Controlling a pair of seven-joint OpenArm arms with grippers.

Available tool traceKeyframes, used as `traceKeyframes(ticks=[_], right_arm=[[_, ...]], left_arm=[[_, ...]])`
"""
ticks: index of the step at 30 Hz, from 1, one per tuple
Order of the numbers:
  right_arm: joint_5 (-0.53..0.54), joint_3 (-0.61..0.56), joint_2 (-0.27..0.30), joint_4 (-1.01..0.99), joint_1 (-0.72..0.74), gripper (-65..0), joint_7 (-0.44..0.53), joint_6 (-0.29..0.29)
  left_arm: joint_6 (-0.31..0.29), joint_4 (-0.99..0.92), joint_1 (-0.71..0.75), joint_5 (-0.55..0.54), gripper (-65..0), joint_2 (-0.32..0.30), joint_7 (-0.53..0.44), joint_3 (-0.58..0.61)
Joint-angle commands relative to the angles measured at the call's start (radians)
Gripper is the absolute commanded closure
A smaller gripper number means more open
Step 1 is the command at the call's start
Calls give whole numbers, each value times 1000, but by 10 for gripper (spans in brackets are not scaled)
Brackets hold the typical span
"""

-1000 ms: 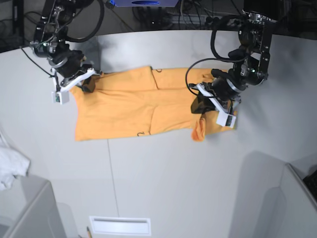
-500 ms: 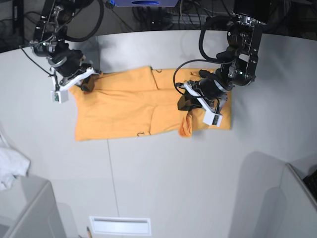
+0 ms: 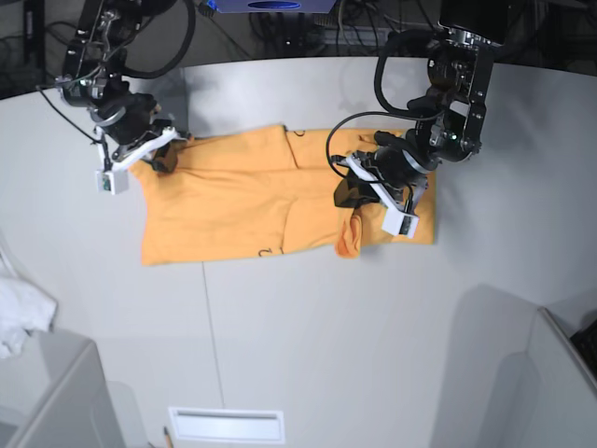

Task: Fold the T-shirt properly
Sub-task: 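Hold the strip end with the right gripper and fold the left gripper's end toward it, then lift the right gripper's end and carry it over onto the folded half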

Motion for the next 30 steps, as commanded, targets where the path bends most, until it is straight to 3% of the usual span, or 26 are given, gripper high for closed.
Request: traceKeyframes(ticks=[1, 8, 11, 16, 19, 20, 23, 25, 28, 30], right_arm=[[14, 4, 6, 20, 8, 0, 16, 7], [14, -1, 6, 20, 8, 0, 16, 7], [14, -1, 6, 20, 9, 0, 16, 7], [14, -2, 6, 20, 11, 0, 16, 7], [14, -2, 6, 20, 12, 0, 16, 7], [14, -2, 6, 20, 14, 0, 16, 7], [14, 6, 6, 20, 26, 0, 16, 7], [16, 15, 6, 24, 28, 0, 18, 7], [94, 79, 9, 33, 42, 0, 15, 7], [184, 125, 17, 28, 55, 0, 13, 7]], left_arm=[[-7, 16, -12, -24, 0, -1, -21, -2], [-7, 14, -12, -24, 0, -1, -21, -2], [-7, 14, -12, -24, -117, -1, -21, 0], [-7, 14, -12, -24, -385, 14, -21, 0], [-7, 14, -12, -24, -489, 38, -21, 23], [-7, 14, -13, -24, -495, 41, -21, 44], [-7, 25, -13, -24, -462, 45, -21, 76], [-7, 51, -3, -25, -400, 43, -21, 38], [-7, 100, 73, -25, -191, 32, -21, -121], [-7, 135, 136, -25, 0, 18, -21, -263]])
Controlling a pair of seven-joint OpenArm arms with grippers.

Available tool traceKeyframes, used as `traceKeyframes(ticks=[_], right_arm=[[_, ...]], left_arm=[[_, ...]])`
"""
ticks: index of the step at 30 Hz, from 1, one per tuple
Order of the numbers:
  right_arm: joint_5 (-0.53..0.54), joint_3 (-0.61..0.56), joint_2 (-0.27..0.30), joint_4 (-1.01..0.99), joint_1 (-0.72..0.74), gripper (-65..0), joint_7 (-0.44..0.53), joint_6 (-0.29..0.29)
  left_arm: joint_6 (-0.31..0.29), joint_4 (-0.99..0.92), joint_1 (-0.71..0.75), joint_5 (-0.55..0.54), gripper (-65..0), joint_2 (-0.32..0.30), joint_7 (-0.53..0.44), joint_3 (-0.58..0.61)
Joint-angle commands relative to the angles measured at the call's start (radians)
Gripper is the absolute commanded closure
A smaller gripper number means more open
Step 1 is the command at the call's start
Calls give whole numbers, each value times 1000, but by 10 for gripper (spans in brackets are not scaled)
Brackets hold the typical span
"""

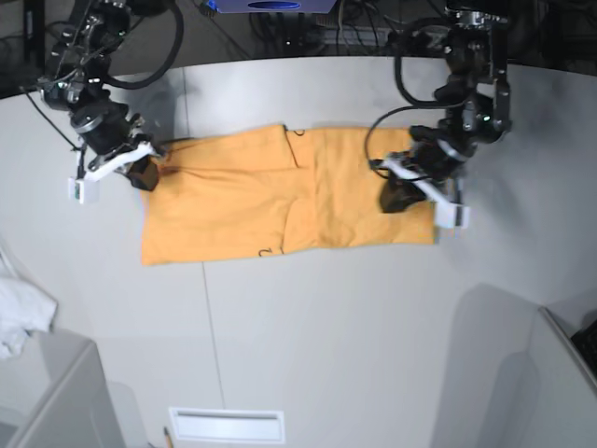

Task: Fold the T-shirt properly
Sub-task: 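Lift the right gripper's end and carry it over onto the folded half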

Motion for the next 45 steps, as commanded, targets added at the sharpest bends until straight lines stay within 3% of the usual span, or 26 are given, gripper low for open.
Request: traceKeyframes(ticks=[1, 2, 3, 5, 8, 11, 15, 19, 23, 28, 32, 35, 40, 42, 45], right_arm=[[38, 15, 28, 16, 19, 0, 3, 6], [59, 16, 50, 8, 37, 0, -29, 6], [84, 15, 74, -12, 69, -68, -77, 6], [125, 24, 108, -65, 142, -294, -173, 6], [173, 48, 134, -187, 234, -545, -269, 6], [179, 73, 153, -317, 300, -629, -289, 6], [177, 70, 206, -472, 359, -620, -282, 3], [176, 47, 271, -606, 386, -620, -282, 2], [176, -79, 295, -659, 381, -611, -262, 5], [177, -220, 297, -696, 364, -500, -198, 6], [179, -306, 289, -691, 341, -489, -158, 6], [179, -349, 289, -699, 338, -488, -124, 6], [179, -352, 288, -699, 330, -474, -104, 5], [179, -352, 288, -699, 330, -401, -104, 5], [179, -351, 292, -699, 332, -191, -104, 0]], left_arm=[[-7, 30, 29, -15, 0, -6, -9, -61], [-9, 36, 53, -15, 0, -11, -9, -119], [-10, 37, 75, -15, 0, -18, -9, -178], [-13, 40, 115, -15, 0, -29, -9, -276], [-13, 39, 179, -9, 0, -35, -14, -400], [-39, 37, 233, -8, 0, -35, -16, -503], [-196, 33, 276, -6, 0, -34, -14, -626], [-260, 22, 277, -5, 0, -31, -9, -706], [-262, -19, 284, -5, 0, -35, -9, -724], [-262, -33, 277, -5, 0, -34, -9, -715], [-262, -52, 276, -3, 0, -34, -9, -715], [-262, -52, 273, 66, 0, -35, -16, -666], [-262, -65, 210, 285, 0, -18, -17, -555], [-262, -82, 185, 316, 0, 0, -17, -529], [-262, -88, 158, 317, 0, 5, -17, -482]])
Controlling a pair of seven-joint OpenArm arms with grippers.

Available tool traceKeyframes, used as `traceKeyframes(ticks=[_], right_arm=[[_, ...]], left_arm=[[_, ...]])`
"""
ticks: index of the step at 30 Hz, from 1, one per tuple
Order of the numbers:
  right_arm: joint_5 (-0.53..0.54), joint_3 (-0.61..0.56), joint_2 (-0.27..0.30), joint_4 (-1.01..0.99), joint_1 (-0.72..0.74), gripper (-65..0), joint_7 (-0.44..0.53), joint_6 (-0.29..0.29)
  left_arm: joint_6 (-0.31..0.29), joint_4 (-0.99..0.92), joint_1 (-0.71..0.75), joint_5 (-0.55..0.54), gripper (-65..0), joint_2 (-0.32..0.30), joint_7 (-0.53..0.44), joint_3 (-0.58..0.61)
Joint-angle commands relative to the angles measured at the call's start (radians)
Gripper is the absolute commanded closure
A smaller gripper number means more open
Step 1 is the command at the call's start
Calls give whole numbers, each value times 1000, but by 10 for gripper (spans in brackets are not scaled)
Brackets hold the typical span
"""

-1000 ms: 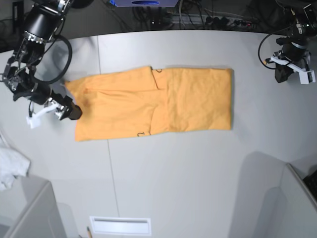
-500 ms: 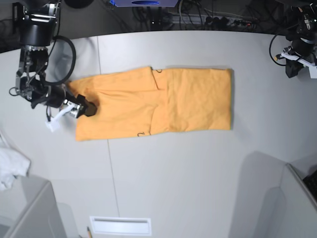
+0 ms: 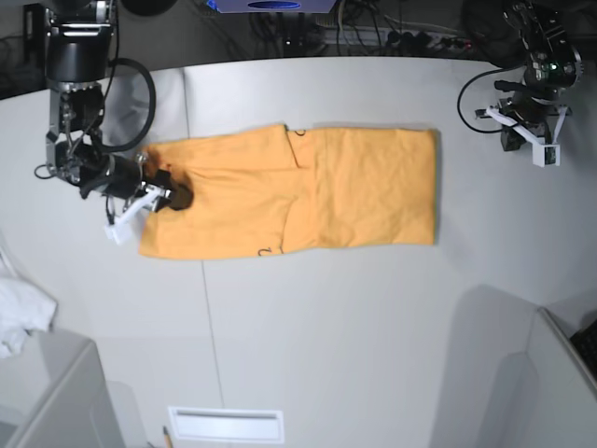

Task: Fold the T-shirt properly
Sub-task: 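Lift the right gripper's end and carry it over onto the folded half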

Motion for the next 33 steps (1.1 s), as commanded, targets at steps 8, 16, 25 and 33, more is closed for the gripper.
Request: traceKeyframes(ticks=[8, 16, 25, 33], right_arm=[[-42, -6, 12, -4, 13, 0, -28, -26], [-44, -16, 34, 76, 45, 0, -15, -128], [-42, -17, 11, 342, 25, 0, -24, -251], [-44, -123, -77, 495, 22, 0, -62, -311]], left_arm=[[4, 9, -81, -5, 0, -14, -12, 136], [4, -65, -144, 47, 0, -38, -10, 284], [4, -53, -191, 245, 0, -17, -10, 410], [4, -43, -194, 272, 0, -17, -9, 433]])
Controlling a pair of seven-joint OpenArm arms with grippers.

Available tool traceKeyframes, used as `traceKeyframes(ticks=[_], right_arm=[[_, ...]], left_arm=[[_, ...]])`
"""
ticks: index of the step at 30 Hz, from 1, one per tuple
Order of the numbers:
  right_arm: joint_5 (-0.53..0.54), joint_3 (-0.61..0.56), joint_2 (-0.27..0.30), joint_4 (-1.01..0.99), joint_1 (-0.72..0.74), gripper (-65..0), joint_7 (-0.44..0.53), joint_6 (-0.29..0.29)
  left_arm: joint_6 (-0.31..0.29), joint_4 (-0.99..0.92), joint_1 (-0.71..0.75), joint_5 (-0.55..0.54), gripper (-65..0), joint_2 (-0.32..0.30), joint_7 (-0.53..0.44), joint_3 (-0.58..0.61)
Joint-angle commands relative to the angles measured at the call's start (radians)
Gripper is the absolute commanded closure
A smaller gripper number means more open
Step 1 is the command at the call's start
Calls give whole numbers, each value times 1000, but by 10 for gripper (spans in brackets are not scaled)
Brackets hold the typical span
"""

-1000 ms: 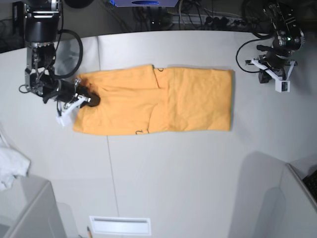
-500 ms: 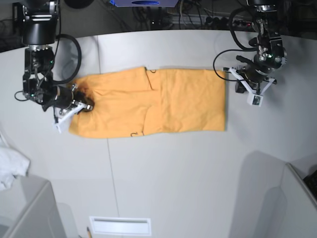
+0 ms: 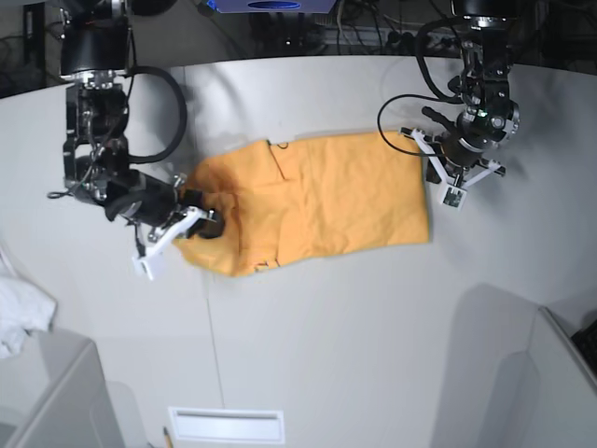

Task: Fold the T-shirt properly
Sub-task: 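Lift the right gripper's end and carry it over onto the folded half, then press and adjust the folded bundle with the right gripper, raising the left gripper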

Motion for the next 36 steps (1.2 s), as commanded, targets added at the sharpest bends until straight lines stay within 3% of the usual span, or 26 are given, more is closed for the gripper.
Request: traceKeyframes(ticks=[1, 7, 9, 16, 22, 30, 36], right_arm=[[14, -10, -13, 27, 17, 0, 18, -20], [14, -159, -85, 90, 40, 0, 62, -77], [14, -202, -108, 87, 40, 0, 102, -125], [14, -406, -117, 91, 45, 0, 224, -194], [14, -533, -125, 62, 99, 0, 319, -203], [8, -593, -185, 70, 137, 0, 332, -204], [-147, -636, -212, 85, 135, 0, 323, -203]], left_arm=[[4, 17, -6, -6, 0, -9, -17, -2], [4, 17, -4, -6, 0, -12, -17, -4], [4, 15, -3, -6, 0, -15, -17, -4], [4, 15, 49, -6, 0, -45, -17, -5], [4, 14, 53, -6, 0, -45, -17, -4], [4, 17, 66, -6, 0, -37, -17, 7], [3, 49, 82, -6, 0, -40, -17, 7]])
